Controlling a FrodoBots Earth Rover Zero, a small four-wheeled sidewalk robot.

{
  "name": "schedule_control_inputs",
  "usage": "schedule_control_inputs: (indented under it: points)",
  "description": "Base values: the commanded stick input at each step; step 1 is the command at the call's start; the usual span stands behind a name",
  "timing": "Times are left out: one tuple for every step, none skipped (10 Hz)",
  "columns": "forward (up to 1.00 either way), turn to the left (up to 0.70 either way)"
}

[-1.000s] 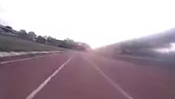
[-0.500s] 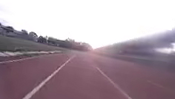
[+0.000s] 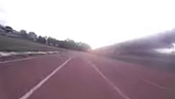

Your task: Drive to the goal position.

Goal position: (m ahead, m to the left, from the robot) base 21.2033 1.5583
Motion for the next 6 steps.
schedule_control_inputs:
  points:
    - [0.7,0.0]
    - [0.7,0.0]
    - [0.7,0.0]
    - [0.7,0.0]
    - [0.7,0.0]
    - [0.7,0.0]
